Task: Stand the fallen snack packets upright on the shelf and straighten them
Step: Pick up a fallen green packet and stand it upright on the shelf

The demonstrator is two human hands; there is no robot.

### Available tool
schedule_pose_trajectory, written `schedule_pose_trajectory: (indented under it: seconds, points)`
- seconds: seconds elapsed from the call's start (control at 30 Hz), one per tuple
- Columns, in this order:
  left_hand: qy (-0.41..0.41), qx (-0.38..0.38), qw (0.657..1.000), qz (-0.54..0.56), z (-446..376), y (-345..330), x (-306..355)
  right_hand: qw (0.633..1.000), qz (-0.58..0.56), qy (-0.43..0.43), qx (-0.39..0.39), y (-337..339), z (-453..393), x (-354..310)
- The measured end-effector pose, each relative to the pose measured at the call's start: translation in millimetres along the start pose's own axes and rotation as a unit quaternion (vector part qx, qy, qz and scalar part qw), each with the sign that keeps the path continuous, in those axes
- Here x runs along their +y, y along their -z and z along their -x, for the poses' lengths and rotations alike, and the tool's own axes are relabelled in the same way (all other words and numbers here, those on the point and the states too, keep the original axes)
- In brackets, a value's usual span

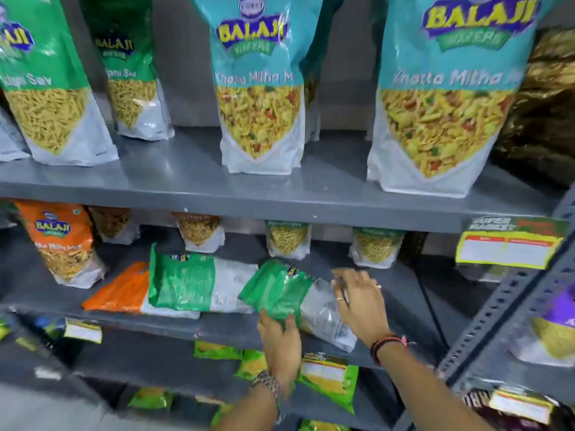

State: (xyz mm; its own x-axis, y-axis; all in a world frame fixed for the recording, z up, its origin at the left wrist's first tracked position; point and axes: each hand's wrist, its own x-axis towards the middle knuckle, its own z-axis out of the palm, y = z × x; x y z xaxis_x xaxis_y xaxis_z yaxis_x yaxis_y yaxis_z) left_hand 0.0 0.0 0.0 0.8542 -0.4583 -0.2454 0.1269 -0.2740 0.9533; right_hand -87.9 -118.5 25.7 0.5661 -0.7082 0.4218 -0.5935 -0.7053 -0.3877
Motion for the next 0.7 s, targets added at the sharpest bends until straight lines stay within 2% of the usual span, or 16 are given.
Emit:
schedule_pose_trajectory:
  seconds: [0.07, 0.17, 0.27, 0.4, 0.5, 0.7]
  points:
    - [0.064, -0.024, 0.996, 0.048, -19.6, -5.6, -10.5, 0.998, -0.011, -0.032, -0.049, -18.5, -16.3, 2.8]
    - [0.196, -0.073, 0.971, 0.112, -42.7, -8.6, -23.8, 0.989, -0.025, -0.088, -0.115, -36.4, -36.0, 10.7]
    - [0.255, -0.102, 0.948, 0.162, -66.8, -12.6, -28.9, 0.976, -0.033, -0.142, -0.161, -57.3, -58.1, 14.7]
    - [0.29, -0.095, 0.931, 0.202, -87.6, -20.7, -37.1, 0.933, -0.03, -0.248, -0.26, -86.1, -90.9, 29.5]
    - [0.297, -0.074, 0.935, 0.182, -104.1, -24.6, -50.9, 0.909, -0.034, -0.271, -0.315, -108.4, -105.4, 46.6]
    - [0.242, -0.072, 0.951, 0.178, -106.8, -20.9, -59.5, 0.89, -0.12, -0.341, -0.278, -112.5, -105.1, 55.8]
